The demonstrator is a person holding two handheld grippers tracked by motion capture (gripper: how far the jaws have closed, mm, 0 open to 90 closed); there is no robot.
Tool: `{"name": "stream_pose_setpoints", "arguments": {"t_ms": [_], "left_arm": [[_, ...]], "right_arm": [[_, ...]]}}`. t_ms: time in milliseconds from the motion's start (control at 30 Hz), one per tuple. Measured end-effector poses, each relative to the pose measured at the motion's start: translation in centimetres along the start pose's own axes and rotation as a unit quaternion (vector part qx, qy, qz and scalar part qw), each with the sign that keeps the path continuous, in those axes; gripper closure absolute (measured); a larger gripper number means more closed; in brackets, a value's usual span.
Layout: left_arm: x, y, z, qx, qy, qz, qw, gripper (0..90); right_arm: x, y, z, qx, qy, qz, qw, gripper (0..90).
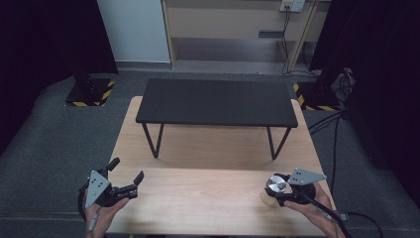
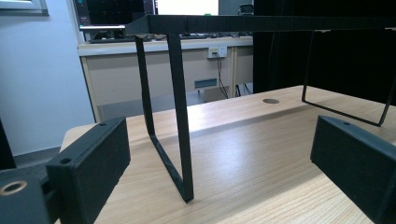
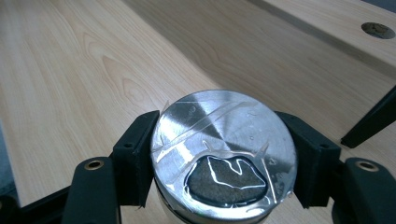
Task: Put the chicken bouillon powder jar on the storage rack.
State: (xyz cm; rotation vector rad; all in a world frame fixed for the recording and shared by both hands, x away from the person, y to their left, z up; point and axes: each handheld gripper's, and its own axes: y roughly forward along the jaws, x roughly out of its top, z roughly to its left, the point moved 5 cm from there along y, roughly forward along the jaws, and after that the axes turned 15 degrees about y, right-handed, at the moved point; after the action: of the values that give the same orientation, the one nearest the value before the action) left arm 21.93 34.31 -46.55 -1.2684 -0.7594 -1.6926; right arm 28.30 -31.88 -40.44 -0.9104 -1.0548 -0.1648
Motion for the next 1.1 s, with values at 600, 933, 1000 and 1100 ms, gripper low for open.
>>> {"name": "stream_pose_setpoints", "arguments": {"t_ms": [600, 933, 1000, 1100], "left_arm": [[0.0, 0.0, 0.0, -0.002, -0.001, -0.003, 1.0, 3.8], [0.0, 0.1, 0.0, -0.003, -0.001, -0.001, 1.0, 3.8], [0.0, 0.1, 0.0, -0.004, 0.0, -0.003, 1.0, 3.8], [0.0, 0.0, 0.0, -0.003, -0.001, -0.003, 1.0, 3.8]], "right_arm": [[7.1, -6.6, 4.1, 0.002, 0.04, -0.069, 0.9968, 35.0], [12.2, -10.2, 7.5, 0.001, 0.015, -0.086, 0.9962, 35.0], [13.2, -10.3, 7.9, -0.001, 0.013, -0.085, 0.9963, 35.0], [14.6, -9.8, 7.8, -0.005, 0.019, -0.096, 0.9952, 35.0]]}}
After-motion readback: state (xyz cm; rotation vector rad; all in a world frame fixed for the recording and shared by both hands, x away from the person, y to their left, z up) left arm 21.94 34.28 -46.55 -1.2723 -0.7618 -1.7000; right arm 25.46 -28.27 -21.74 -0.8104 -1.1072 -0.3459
